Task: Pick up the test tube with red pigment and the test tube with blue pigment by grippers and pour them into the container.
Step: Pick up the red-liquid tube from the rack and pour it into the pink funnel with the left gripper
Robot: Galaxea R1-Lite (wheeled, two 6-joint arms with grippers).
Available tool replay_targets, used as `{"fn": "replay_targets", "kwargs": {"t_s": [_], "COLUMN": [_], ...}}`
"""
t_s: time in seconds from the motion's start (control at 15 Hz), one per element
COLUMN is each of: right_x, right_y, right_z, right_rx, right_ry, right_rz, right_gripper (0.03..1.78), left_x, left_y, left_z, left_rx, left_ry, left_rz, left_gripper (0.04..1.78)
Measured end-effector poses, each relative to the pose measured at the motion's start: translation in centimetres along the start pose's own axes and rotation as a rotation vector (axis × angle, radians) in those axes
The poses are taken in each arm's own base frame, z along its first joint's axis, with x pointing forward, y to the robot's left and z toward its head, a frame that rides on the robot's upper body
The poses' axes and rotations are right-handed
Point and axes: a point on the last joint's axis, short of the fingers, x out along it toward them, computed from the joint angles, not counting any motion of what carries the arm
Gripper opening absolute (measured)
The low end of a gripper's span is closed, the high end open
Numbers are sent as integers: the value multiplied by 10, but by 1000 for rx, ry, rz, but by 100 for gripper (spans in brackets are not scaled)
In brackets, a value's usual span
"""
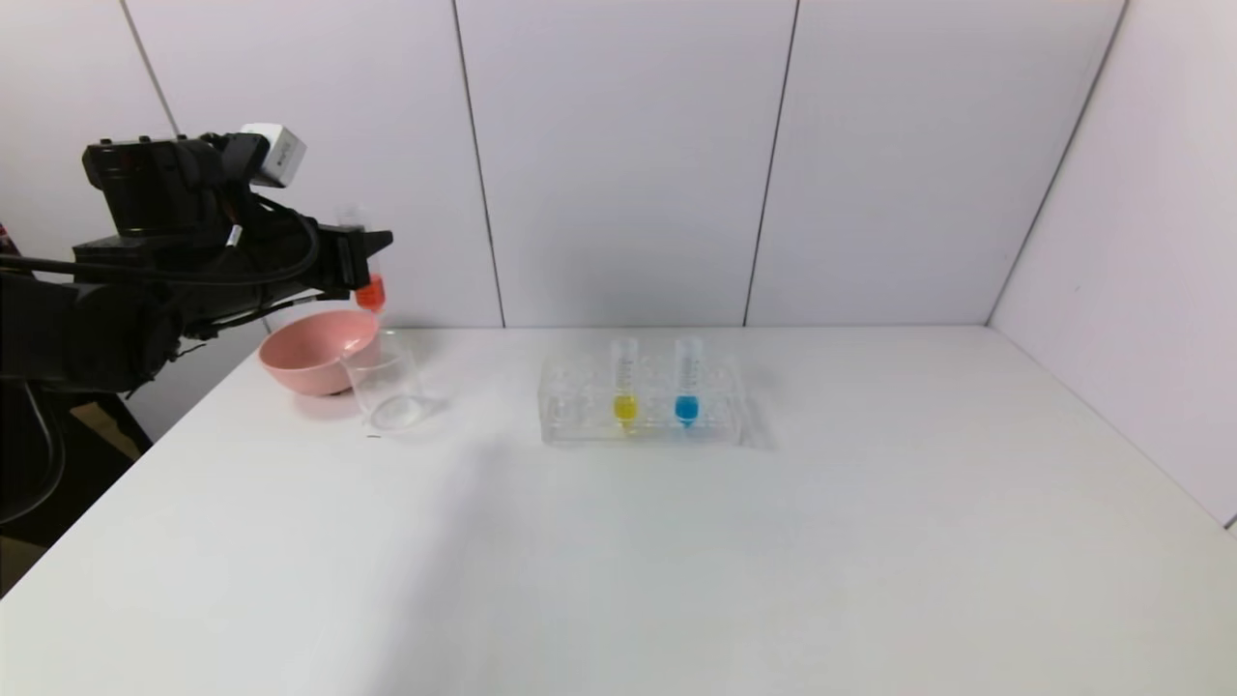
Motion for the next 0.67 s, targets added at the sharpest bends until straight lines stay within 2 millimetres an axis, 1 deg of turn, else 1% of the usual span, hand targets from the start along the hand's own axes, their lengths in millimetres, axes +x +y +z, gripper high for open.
{"fn": "replay_targets", "kwargs": {"t_s": [0.27, 0.53, 0.67], "right_x": [0, 0, 0], "right_y": [0, 0, 0], "right_z": [0, 0, 0], "right_rx": [0, 0, 0], "right_ry": [0, 0, 0], "right_rz": [0, 0, 0], "right_gripper": [177, 177, 177], "left_x": [-9, -17, -19], "left_y": [24, 46, 54], "left_z": [-4, -7, -7], "left_rx": [-44, -57, -57], "left_ry": [9, 13, 14], "left_rz": [-10, 46, 66], "left_gripper": [47, 47, 47]}}
